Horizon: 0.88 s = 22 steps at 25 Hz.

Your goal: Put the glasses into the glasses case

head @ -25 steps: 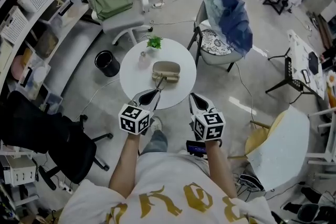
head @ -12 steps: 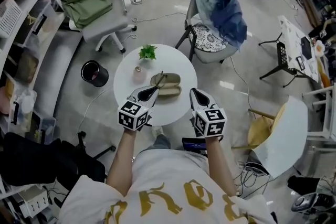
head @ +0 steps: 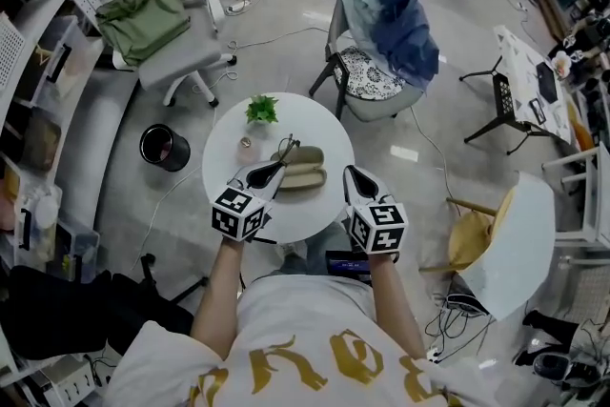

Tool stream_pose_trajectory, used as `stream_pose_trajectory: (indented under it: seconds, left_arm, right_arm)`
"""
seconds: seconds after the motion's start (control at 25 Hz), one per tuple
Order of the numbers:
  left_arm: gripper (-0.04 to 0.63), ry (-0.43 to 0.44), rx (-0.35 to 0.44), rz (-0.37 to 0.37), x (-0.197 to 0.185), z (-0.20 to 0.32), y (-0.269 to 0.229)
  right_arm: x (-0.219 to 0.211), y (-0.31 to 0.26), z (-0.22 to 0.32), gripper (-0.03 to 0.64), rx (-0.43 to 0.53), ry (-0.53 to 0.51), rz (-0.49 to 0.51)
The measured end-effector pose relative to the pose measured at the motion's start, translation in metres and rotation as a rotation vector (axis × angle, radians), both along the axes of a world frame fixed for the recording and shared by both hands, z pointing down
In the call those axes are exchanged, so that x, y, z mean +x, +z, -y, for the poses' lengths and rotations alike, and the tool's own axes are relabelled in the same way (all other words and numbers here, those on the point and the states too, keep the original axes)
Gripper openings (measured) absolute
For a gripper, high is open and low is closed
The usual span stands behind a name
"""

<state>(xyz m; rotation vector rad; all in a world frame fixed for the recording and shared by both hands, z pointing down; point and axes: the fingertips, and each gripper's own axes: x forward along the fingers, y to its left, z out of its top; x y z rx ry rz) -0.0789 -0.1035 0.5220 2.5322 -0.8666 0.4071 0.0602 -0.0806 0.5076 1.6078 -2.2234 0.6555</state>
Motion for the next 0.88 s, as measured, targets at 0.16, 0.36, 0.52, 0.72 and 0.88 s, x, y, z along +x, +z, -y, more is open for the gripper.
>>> stream_pose_trajectory:
  seconds: [0.16, 0.36, 0.52, 0.72, 0.88]
  left_arm:
    - [0.017, -0.008, 0.000, 0.012, -0.001, 0.006, 0.001]
    - [0.017, -0.004, -0.016, 0.026, 0.000, 0.011, 0.009]
    - [0.017, 0.007, -0.025, 0.051, 0.005, 0.017, 0.016]
    - [0.017, 0.028, -0.044, 0.080, 0.013, 0.021, 0.028]
    - [0.017, 0.077, -0.050, 0.135, 0.020, 0.016, 0.039]
  right_arm:
    - [-0.006, 0.004, 0.013, 0.025, -0.003, -0.033, 0.008]
    - [-0.013, 0.013, 0.025, 0.024, -0.020, -0.070, 0.022]
    - [-0.007, 0.017, 0.033, 0.023, -0.030, -0.076, 0.028]
    - [0.001, 0.029, 0.036, 0.023, -0.059, -0.072, 0.038]
    - [0.001, 0.039, 0.038, 0.024, -0.084, -0.079, 0.049]
